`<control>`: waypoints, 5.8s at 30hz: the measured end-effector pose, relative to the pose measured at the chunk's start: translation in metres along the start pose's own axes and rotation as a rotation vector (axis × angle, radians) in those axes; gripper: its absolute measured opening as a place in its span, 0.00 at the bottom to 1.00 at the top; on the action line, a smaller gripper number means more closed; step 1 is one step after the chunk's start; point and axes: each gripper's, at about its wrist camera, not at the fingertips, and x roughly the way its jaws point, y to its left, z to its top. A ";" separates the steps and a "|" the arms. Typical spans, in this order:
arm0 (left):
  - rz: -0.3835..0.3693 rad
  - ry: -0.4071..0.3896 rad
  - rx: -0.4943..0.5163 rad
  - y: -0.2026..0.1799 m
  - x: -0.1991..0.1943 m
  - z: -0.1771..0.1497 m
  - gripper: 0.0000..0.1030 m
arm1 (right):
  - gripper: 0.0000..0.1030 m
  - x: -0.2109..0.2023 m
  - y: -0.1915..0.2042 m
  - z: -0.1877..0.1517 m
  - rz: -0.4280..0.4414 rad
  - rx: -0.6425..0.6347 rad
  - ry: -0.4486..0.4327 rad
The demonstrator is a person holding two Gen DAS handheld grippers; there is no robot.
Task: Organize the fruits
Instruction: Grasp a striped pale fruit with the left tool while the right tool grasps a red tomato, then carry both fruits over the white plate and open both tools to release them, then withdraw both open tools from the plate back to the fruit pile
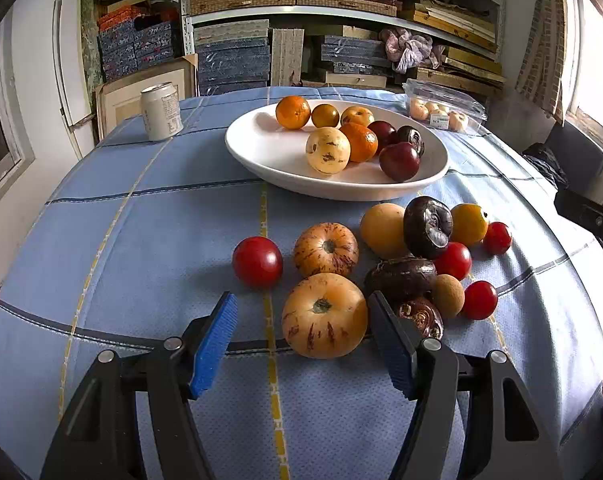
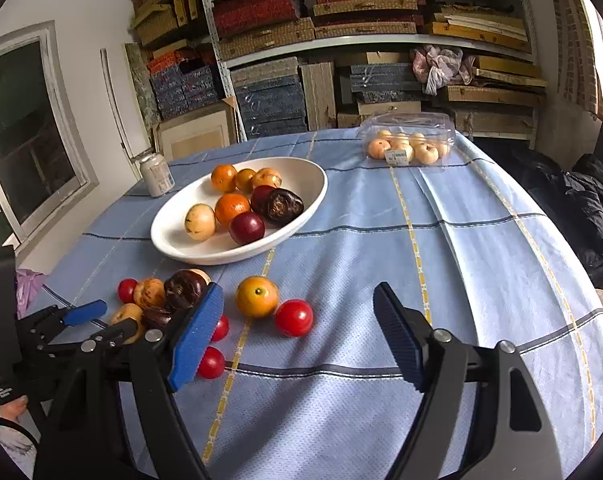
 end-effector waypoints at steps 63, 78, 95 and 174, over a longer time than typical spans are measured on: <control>0.002 0.065 -0.056 0.019 0.005 -0.008 0.43 | 0.49 0.076 0.013 -0.015 -0.076 -0.110 0.213; 0.000 0.067 -0.058 0.020 0.005 -0.008 0.43 | 0.29 0.084 0.010 -0.016 -0.048 -0.088 0.250; -0.020 0.023 -0.059 0.014 -0.002 -0.006 0.43 | 0.28 0.062 0.014 -0.013 -0.045 -0.105 0.170; 0.034 -0.017 -0.090 0.035 0.005 0.025 0.47 | 0.69 0.021 0.021 0.017 0.051 -0.016 0.001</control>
